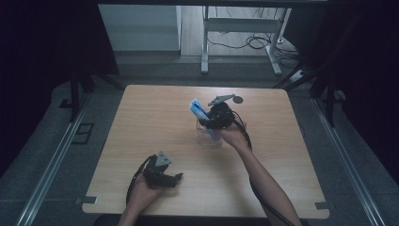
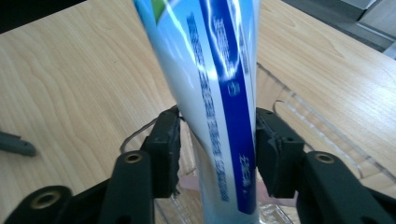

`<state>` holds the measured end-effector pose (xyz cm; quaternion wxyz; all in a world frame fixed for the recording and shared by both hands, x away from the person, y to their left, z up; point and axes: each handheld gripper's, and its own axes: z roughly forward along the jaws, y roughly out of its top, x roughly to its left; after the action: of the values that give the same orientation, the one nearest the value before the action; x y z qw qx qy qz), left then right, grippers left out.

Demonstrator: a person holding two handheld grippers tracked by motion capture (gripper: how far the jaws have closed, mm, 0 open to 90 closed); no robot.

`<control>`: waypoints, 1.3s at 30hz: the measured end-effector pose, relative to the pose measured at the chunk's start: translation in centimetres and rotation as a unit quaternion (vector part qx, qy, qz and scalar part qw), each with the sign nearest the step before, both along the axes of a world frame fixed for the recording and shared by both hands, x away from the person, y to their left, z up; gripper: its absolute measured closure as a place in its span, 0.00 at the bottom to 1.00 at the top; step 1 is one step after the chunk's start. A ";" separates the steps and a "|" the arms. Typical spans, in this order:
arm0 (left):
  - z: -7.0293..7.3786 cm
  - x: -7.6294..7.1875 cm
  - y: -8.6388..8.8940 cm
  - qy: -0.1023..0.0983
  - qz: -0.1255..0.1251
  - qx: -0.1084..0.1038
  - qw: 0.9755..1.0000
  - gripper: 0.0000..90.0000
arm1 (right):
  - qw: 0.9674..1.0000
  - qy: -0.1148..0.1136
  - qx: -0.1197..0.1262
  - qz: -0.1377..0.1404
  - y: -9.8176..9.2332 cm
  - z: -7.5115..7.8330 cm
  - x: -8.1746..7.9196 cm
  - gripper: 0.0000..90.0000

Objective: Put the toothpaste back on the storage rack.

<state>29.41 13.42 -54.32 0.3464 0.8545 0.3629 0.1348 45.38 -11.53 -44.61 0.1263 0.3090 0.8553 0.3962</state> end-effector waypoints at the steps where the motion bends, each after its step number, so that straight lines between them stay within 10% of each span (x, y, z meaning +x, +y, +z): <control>1: 0.0 0.0 0.0 0.000 0.000 0.000 1.000 0.18 | 1.000 -0.003 0.000 0.001 0.0 0.0 -0.1 0.58; 39: 0.0 0.0 0.0 0.000 0.000 0.000 1.000 0.18 | 0.999 0.007 0.038 0.027 -2.8 1.8 -2.7 0.18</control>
<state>29.41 13.42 -54.32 0.3464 0.8546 0.3626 0.1347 42.71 -14.31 -42.79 0.0980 0.2931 0.8483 0.4300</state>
